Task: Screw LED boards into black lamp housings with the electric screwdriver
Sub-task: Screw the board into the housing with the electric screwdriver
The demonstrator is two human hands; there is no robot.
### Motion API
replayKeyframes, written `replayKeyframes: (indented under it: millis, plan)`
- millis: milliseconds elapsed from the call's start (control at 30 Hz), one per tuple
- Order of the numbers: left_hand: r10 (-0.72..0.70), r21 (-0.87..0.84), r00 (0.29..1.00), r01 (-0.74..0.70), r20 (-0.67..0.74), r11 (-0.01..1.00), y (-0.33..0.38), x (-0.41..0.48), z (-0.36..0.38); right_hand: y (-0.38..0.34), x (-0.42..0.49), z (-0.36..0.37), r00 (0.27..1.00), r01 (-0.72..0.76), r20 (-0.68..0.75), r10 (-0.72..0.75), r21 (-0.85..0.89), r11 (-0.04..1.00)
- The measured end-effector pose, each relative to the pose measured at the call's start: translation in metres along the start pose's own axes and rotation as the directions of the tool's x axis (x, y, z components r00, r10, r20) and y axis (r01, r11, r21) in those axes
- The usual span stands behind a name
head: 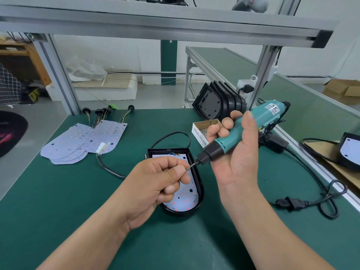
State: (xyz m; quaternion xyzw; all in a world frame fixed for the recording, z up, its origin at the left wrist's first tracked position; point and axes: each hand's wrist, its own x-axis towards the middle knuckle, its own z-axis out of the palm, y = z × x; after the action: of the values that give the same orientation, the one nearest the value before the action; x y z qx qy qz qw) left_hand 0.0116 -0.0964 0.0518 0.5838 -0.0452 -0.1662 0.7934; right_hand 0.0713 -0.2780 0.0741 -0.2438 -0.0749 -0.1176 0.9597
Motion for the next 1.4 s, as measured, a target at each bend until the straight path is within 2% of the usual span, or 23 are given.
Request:
replayKeyframes:
  millis: [400, 567, 700, 867, 1267, 1333, 1400]
  plan:
    - [0.024, 0.033, 0.999, -0.023, -0.026, 0.999, -0.003, 0.001, -0.001, 0.001, -0.001, 0.001, 1.000, -0.005, 0.030, 0.007, -0.075, 0.997]
    - [0.117, 0.163, 0.990, -0.102, -0.082, 0.981, -0.003, 0.000, 0.002, 0.004, -0.002, 0.002, 0.999, 0.003, 0.053, 0.002, -0.108, 0.994]
    - [0.160, 0.272, 0.980, -0.122, -0.120, 0.954, -0.006, 0.002, 0.000, 0.008, -0.001, -0.001, 0.999, -0.038, -0.025, 0.036, -0.070, 0.997]
    - [0.165, 0.307, 0.979, -0.121, -0.123, 0.944, -0.005, 0.001, 0.002, 0.011, 0.003, -0.006, 0.990, -0.071, -0.119, 0.070, -0.002, 0.997]
    - [0.140, 0.321, 0.983, -0.095, -0.120, 0.942, -0.006, 0.001, -0.003, 0.013, 0.004, -0.006, 0.987, -0.078, -0.141, 0.081, 0.027, 0.997]
    - [0.158, 0.371, 0.978, -0.098, -0.135, 0.923, -0.005, 0.001, -0.006, 0.012, 0.004, -0.006, 0.987, -0.079, -0.139, 0.081, 0.018, 0.997]
    - [0.235, 0.485, 0.955, -0.121, -0.182, 0.866, -0.003, 0.003, -0.012, 0.012, 0.003, -0.006, 0.989, -0.082, -0.127, 0.082, 0.005, 0.997]
